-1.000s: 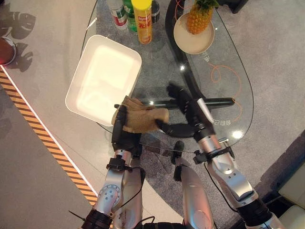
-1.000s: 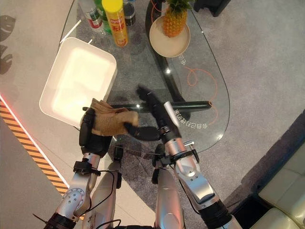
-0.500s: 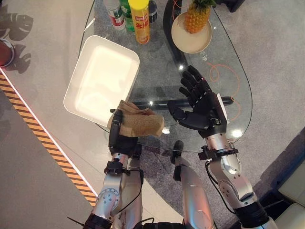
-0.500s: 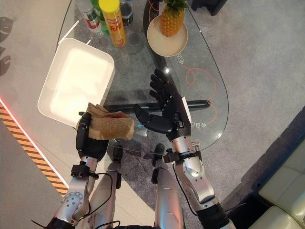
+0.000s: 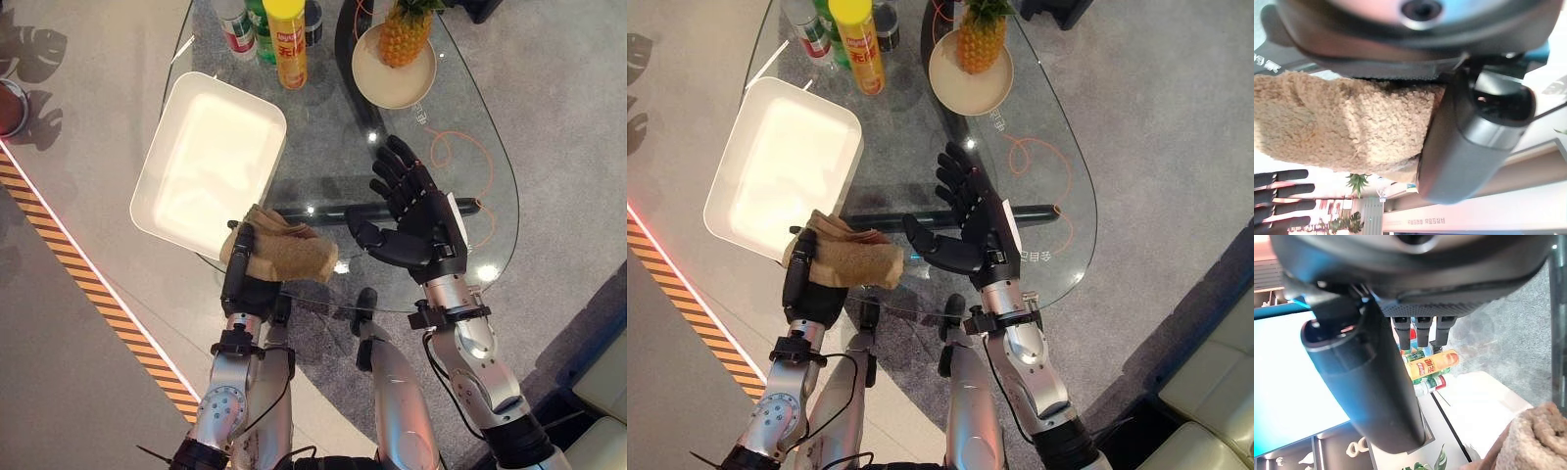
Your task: Wipe the table with a cloth and put it in the basket.
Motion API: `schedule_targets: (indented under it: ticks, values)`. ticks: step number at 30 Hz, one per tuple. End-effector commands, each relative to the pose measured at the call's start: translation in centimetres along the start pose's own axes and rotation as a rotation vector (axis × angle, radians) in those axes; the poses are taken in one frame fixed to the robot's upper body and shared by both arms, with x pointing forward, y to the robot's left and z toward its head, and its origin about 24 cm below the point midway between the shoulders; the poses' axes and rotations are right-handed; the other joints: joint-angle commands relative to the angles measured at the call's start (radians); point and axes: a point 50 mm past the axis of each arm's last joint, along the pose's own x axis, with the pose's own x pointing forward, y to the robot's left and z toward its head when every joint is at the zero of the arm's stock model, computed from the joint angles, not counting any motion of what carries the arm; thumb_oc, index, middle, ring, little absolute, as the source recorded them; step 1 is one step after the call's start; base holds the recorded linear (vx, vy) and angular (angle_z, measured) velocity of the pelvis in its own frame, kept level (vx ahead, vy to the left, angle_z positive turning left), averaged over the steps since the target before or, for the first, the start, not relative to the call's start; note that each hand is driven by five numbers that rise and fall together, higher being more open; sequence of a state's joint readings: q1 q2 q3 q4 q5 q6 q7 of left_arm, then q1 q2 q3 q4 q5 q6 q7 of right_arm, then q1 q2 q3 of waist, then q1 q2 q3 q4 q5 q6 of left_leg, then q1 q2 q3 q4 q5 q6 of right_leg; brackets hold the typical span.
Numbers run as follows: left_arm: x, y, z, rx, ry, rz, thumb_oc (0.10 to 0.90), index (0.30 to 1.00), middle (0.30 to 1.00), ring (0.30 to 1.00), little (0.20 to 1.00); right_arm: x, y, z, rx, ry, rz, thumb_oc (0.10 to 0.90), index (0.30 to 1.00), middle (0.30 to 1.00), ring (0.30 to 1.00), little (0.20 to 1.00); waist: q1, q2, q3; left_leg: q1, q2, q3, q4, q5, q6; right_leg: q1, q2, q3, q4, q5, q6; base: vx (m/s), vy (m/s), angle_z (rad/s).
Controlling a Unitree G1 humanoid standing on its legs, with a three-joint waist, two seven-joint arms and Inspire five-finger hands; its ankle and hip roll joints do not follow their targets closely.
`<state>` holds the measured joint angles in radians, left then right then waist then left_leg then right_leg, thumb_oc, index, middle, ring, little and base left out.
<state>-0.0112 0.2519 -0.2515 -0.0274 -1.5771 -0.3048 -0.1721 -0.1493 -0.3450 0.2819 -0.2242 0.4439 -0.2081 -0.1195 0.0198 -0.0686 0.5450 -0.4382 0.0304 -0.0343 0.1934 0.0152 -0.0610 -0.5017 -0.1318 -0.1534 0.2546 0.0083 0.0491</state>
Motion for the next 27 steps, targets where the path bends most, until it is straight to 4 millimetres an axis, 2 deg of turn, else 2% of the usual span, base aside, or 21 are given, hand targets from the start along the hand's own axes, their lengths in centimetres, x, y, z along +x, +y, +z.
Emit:
schedule_targets:
  ticks: [1, 4, 6, 10, 13, 15, 16, 20, 23, 27]
  values:
    - [0.7, -6.4, 2.7, 0.172, -0.133, -0.316, 0.100, 0.300, 0.300, 0.300, 0.200, 0.4, 1.3, 3.9, 0.015, -0.177, 0.111, 0.800, 0.900, 0.900, 0.900, 0.900, -0.001, 0.011, -0.025, -0.026, -0.068, 0.111, 0.037, -0.003, 0.084, 0.053, 0.085, 0.014, -0.045, 0.018, -0.020, 0.02, 0.057, 0.00]
    - [1.1, -7.1, 4.1, 0.376, -0.240, -0.319, 0.100, 0.300, 0.300, 0.300, 0.200, 0.3, 1.1, 2.7, -0.009, -0.096, 0.123, 0.800, 0.900, 0.900, 0.900, 0.900, -0.004, 0.019, -0.025, -0.036, -0.071, 0.108, 0.046, -0.002, 0.083, 0.041, 0.084, 0.019, -0.034, 0.013, -0.021, 0.01, 0.071, -0.01]
    - [1.2, -7.3, 4.8, 0.447, -0.281, -0.304, 0.100, 0.300, 0.300, 0.300, 0.200, 0.3, 1.0, 2.3, -0.016, -0.067, 0.127, 0.800, 0.900, 0.900, 0.900, 0.900, -0.005, 0.022, -0.025, -0.038, -0.071, 0.108, 0.046, -0.001, 0.083, 0.037, 0.085, 0.021, -0.031, 0.011, -0.021, 0.01, 0.058, -0.02]
    - [1.9, -7.7, 6.7, 0.674, -0.417, -0.216, 0.100, 0.300, 0.300, 0.300, 0.200, 0.0, 0.8, 1.0, -0.028, 0.016, 0.139, 0.800, 0.900, 0.900, 0.900, 0.900, -0.009, 0.031, -0.025, -0.054, -0.073, 0.107, 0.055, 0.003, 0.082, 0.019, 0.083, 0.029, -0.018, 0.007, -0.022, 0.01, 0.086, -0.11]
    - [1.9, -7.7, 6.8, 0.679, -0.424, -0.208, 0.100, 0.300, 0.300, 0.300, 0.200, 0.0, 0.8, 0.9, -0.029, 0.021, 0.139, 0.800, 0.900, 0.900, 0.900, 0.900, -0.010, 0.032, -0.025, -0.056, -0.073, 0.107, 0.057, 0.003, 0.082, 0.017, 0.083, 0.029, -0.016, 0.007, -0.022, 0.00, 0.037, -0.05]
    - [2.6, -8.7, 8.7, 0.956, -0.581, -0.152, 0.100, 0.300, 0.300, 0.300, 0.200, -0.1, 0.7, -0.3, -0.045, 0.106, 0.163, 0.800, 0.900, 0.900, 0.900, 0.900, -0.017, 0.042, -0.025, -0.088, -0.072, 0.110, 0.078, 0.005, 0.079, -0.013, 0.079, 0.041, 0.000, 0.002, -0.025, 0.03, 0.211, -0.03]
    - [2.8, -9.1, 9.1, 1.007, -0.620, -0.151, 0.100, 0.300, 0.300, 0.300, 0.200, -0.2, 0.7, -0.6, -0.050, 0.122, 0.171, 0.800, 0.900, 0.900, 0.900, 0.900, -0.020, 0.045, -0.025, -0.097, -0.070, 0.112, 0.083, 0.005, 0.078, -0.023, 0.078, 0.045, 0.005, 0.002, -0.025, 0.03, 0.190, -0.05]
    - [3.0, -9.6, 9.6, 1.066, -0.674, -0.141, 0.100, 0.300, 0.300, 0.300, 0.200, -0.2, 0.7, -0.9, -0.051, 0.145, 0.182, 0.800, 0.900, 0.900, 0.900, 0.900, -0.023, 0.049, -0.025, -0.108, -0.069, 0.117, 0.090, 0.004, 0.079, -0.035, 0.078, 0.052, 0.009, 0.001, -0.027, 0.01, 0.071, -0.08]
    - [4.0, -10.8, 11.1, 1.182, -0.819, -0.091, 0.100, 0.300, 0.300, 0.300, 0.200, -0.1, 1.3, -1.7, -0.063, 0.198, 0.217, 0.800, 0.900, 0.900, 0.900, 0.900, -0.032, 0.053, -0.025, -0.141, -0.066, 0.128, 0.104, 0.003, 0.080, -0.070, 0.077, 0.064, 0.018, 0.002, -0.030, 0.03, 0.136, -0.01]
    - [4.2, -11.2, 11.9, 1.227, -0.892, -0.041, 0.100, 0.300, 0.300, 0.300, 0.200, -0.2, 1.6, -2.1, -0.068, 0.236, 0.233, 0.800, 0.900, 0.900, 0.900, 0.900, -0.035, 0.056, -0.025, -0.161, -0.065, 0.132, 0.112, 0.003, 0.079, -0.089, 0.077, 0.070, 0.021, 0.004, -0.031, 0.02, 0.080, -0.01]
